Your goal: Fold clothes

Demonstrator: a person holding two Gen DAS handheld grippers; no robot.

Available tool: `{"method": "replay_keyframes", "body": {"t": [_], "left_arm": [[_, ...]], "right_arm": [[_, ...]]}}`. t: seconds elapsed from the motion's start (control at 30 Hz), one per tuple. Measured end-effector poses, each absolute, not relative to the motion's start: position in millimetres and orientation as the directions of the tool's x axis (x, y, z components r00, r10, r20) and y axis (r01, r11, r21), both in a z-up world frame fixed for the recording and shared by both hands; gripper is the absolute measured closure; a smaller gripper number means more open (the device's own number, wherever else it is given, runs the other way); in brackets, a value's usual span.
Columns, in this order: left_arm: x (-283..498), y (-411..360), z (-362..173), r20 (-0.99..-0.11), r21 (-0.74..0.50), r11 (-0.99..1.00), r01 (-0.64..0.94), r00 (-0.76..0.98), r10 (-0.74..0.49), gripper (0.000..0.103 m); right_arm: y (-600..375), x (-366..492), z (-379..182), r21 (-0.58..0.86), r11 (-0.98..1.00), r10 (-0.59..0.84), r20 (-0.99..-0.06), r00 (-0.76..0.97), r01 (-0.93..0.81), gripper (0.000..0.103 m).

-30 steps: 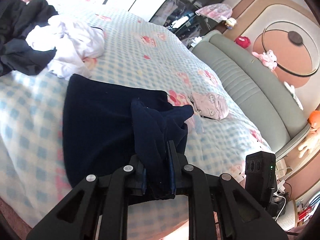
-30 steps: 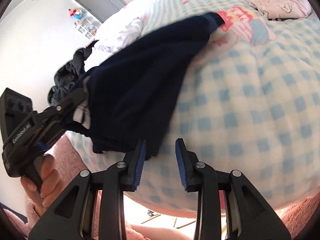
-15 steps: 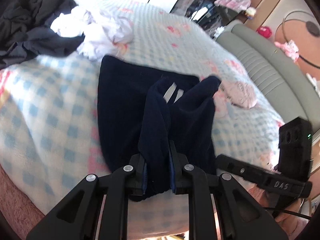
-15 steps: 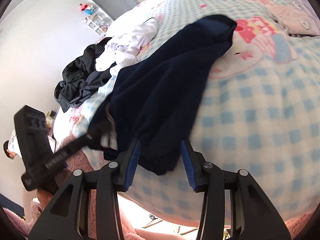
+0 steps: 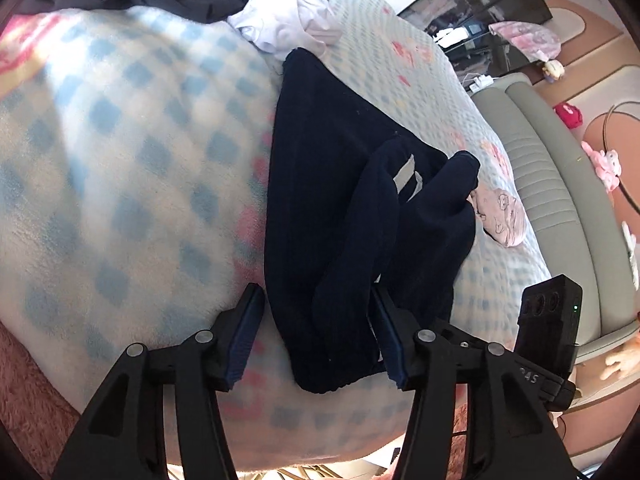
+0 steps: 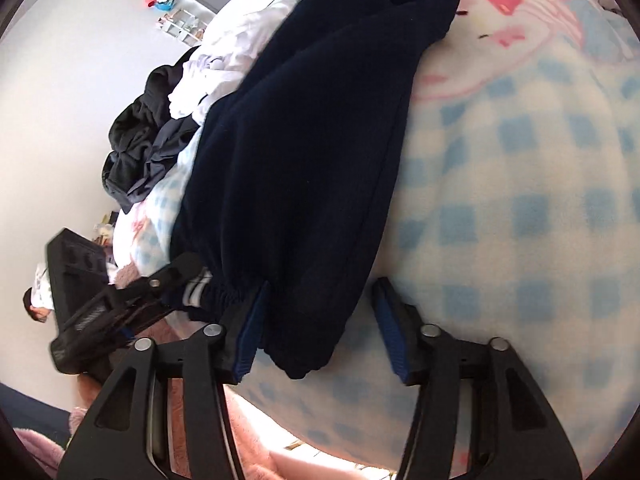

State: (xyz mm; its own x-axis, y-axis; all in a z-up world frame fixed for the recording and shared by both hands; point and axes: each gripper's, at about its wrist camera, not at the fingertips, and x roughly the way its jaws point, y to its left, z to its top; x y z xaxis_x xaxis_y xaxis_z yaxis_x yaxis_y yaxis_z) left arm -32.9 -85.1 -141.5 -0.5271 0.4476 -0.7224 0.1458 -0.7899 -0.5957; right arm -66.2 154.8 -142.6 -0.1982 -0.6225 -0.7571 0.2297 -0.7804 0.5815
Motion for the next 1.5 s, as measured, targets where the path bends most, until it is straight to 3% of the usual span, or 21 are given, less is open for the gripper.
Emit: {"method": "replay_keyframes", "body": {"t": [0.07,0.23,0.37,0.53,0.67,0.9,0.97,1.03,1.13,1.3,1.33,1.4,1.43,1.5], "left_arm": [[-34.0,-79.9,-139.5,-0.717,-0.588,-0.800,0.118,-0.533,0.449,0.064],[-30.3,-68.7,-129.0,-0.691,-0.583,-0.812,0.026,-0.542,0.478,0.071],[-24.6,-52.9,-121.0,-0.686,-0.559,-0.827,-0.066,-0.524,0.505,0.071],[-11.4,-44.2,-106.5,-0.688,-0.541,-0.829,-0.139,-0.495,0.531,0.071],[-1.0,-51.3,-114.4,-0.783,-0.446,-0.892,-0.070,-0.452,0.427,0.066],[10.4,-86.2,-88.1,-0.693,-0.513,-0.858,-0.008,-0.585,0.420,0.064],[-1.4,-77.7,-77.6,-0.731,-0.360,-0.933,-0.027,-0.612,0.300,0.056],[-24.4,-49.3,-70.0,-0.745,-0.236,-0.965,-0.115,-0.616,0.256,0.056],[-63.6,-32.2,-73.3,-0.756,-0.329,-0.927,-0.182,-0.537,0.374,0.056],[-112.4,-0.4,-109.9,-0.803,-0.403,-0.900,-0.168,-0.407,0.436,0.055],[-115.8,1.1,-115.5,-0.797,-0.434,-0.885,-0.171,-0.385,0.465,0.058],[-112.9,1.8,-113.2,-0.787,-0.415,-0.890,-0.187,-0.418,0.455,0.094],[-110.2,1.4,-110.1,-0.782,-0.394,-0.899,-0.191,-0.444,0.437,0.099],[-104.6,-2.6,-102.4,-0.751,-0.376,-0.908,-0.185,-0.513,0.416,0.099]], "right_arm": [[161.1,-59.0,-132.6,0.586,-0.774,-0.631,-0.746,-0.214,0.242,0.072],[161.4,-33.1,-93.7,0.467,-0.818,-0.564,-0.768,-0.305,0.336,0.081],[184.5,-3.5,-74.9,0.477,-0.815,-0.573,-0.746,-0.339,0.328,0.081],[191.7,14.9,-83.5,0.438,-0.860,-0.506,-0.796,-0.331,0.262,0.079],[209.3,9.7,-94.2,0.478,-0.858,-0.513,-0.805,-0.298,0.186,0.073],[233.2,1.7,-58.3,0.473,-0.856,-0.516,-0.746,-0.422,0.211,0.071],[234.7,-8.1,-60.7,0.448,-0.873,-0.486,-0.767,-0.419,0.192,0.070],[236.9,-19.2,-61.2,0.431,-0.884,-0.466,-0.782,-0.415,0.182,0.067],[232.0,-38.5,-57.5,0.415,-0.886,-0.464,-0.782,-0.416,0.206,0.067],[222.7,-63.8,-59.6,0.405,-0.890,-0.457,-0.786,-0.417,0.210,0.064],[222.3,-68.9,-62.0,0.408,-0.890,-0.455,-0.790,-0.412,0.203,0.063],[221.3,-76.7,-69.6,0.406,-0.894,-0.448,-0.799,-0.400,0.190,0.062],[220.4,-79.6,-73.4,0.407,-0.895,-0.446,-0.804,-0.393,0.184,0.062],[218.9,-83.1,-78.2,0.407,-0.896,-0.443,-0.809,-0.385,0.177,0.062]]}}
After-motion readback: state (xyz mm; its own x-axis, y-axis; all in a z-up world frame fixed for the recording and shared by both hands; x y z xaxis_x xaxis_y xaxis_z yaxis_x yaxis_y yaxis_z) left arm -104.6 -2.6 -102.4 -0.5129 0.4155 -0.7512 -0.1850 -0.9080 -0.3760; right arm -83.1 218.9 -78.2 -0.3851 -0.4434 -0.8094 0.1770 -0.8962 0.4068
